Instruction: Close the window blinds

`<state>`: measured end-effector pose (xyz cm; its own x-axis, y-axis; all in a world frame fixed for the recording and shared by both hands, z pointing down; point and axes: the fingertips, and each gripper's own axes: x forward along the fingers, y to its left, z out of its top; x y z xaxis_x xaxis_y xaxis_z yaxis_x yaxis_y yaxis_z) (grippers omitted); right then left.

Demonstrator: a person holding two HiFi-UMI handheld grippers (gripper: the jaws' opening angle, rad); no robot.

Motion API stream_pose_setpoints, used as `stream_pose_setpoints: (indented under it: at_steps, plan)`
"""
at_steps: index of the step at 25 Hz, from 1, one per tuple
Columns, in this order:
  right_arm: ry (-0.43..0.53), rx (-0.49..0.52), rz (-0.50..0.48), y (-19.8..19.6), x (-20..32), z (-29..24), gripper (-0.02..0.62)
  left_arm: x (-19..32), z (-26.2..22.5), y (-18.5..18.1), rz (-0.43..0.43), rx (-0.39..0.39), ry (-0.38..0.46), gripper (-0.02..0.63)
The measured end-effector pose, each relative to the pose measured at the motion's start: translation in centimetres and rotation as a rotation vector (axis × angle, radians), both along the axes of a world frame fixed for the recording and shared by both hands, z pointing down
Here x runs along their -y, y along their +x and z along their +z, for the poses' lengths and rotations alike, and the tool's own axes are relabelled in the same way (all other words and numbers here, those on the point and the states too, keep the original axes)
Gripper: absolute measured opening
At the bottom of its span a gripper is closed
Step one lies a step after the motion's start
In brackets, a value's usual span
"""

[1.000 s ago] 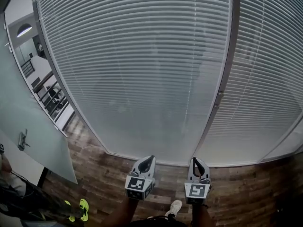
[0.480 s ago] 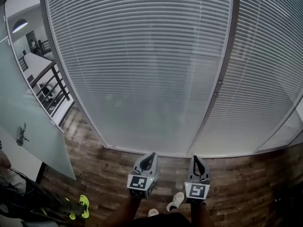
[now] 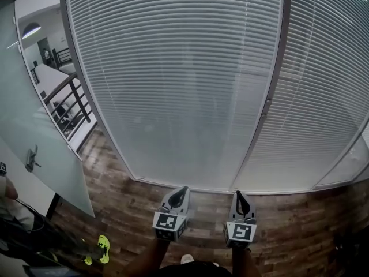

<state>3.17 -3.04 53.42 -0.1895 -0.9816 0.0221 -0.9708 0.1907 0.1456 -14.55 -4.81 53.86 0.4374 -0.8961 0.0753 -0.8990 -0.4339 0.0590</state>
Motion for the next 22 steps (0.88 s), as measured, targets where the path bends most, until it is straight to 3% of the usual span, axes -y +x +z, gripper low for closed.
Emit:
stream_pose_setpoints:
  at_steps: [3,7,15,22]
  plan:
    - [0.010,0.008,-0.022,-0.1,-0.4,-0.5,0.003,-0.8,-0.8,0.3,-0.022,0.011,-0.026,0.000]
    - [0.044,0.020,0.020,1.8,-1.2,-1.6,0.003,-1.4,-0.4,1.0,-0.040,0.014,-0.042,0.000]
    - [0.024,0.060,0.031,3.3,-3.1,-1.3,0.002,-2.9,-0.6,2.3,-0.042,-0.003,-0.037,0.000]
    - [-0.001,0.034,0.019,3.5,-4.1,-0.4,0.002,-3.6,0.1,3.3,-0.037,-0.005,-0.038,0.000]
